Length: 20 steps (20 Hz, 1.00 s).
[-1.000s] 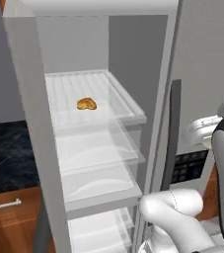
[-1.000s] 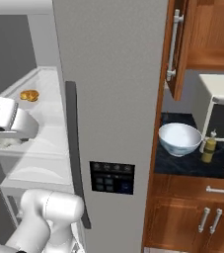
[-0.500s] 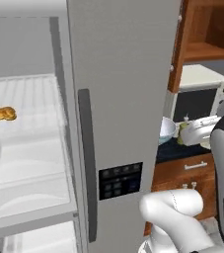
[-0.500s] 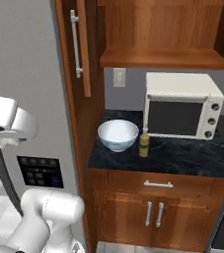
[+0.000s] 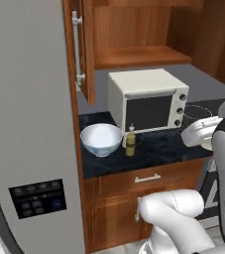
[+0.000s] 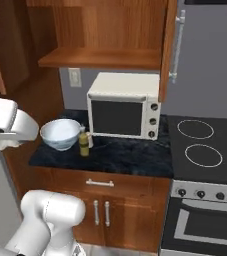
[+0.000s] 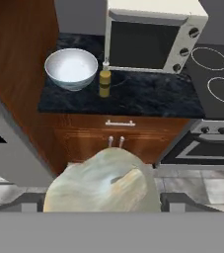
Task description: Retrieve the bottle and the shaker from the cabinet and place them next to the mixing bowl on the counter. Then add garlic from the fridge to the mixing bowl.
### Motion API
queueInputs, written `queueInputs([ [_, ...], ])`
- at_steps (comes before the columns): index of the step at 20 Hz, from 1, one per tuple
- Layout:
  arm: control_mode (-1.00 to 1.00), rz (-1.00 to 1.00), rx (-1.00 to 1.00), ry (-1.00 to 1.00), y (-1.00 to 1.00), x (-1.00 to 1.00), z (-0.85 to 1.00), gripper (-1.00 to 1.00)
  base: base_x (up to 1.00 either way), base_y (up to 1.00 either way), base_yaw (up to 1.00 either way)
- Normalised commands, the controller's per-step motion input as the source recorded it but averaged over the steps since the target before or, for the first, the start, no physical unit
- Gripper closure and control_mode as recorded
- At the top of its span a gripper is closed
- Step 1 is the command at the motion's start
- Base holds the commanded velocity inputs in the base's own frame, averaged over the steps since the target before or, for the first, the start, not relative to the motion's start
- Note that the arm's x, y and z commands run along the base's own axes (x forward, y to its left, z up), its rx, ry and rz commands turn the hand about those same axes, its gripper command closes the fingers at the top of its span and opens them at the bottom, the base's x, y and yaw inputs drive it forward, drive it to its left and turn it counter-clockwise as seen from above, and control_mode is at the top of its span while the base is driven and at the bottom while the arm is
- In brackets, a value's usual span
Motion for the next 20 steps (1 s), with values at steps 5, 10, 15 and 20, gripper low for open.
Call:
queueInputs([
  [5,1.0,0.0,0.0,0.0,0.0,0.0,0.0,1.0,0.56,-0.45,0.29],
  [10,1.0,0.0,0.0,0.0,0.0,0.0,0.0,1.0,0.2,-0.15,0.46],
  [15,1.0,0.0,0.0,0.0,0.0,0.0,0.0,1.0,0.47,0.0,0.51],
  [20,1.0,0.0,0.0,0.0,0.0,0.0,0.0,1.0,0.51,-0.4,0.32],
])
